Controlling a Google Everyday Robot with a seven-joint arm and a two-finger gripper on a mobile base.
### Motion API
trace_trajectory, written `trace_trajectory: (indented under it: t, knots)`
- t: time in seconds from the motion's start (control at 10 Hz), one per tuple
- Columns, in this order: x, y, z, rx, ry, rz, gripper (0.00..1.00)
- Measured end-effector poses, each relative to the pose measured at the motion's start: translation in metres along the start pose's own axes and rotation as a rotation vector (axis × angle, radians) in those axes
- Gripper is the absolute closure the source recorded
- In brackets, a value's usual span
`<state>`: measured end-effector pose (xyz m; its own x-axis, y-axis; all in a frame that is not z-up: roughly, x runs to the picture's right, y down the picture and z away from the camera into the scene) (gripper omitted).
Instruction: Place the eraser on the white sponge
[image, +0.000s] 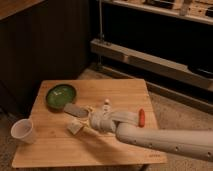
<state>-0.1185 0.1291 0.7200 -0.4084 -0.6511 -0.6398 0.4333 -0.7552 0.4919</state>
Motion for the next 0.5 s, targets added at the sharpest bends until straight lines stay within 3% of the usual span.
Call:
trace_trajectory:
  t: [0.5]
  knots:
    - [-0.016,-0.006,0.004,0.033,-0.003,0.058,1.0]
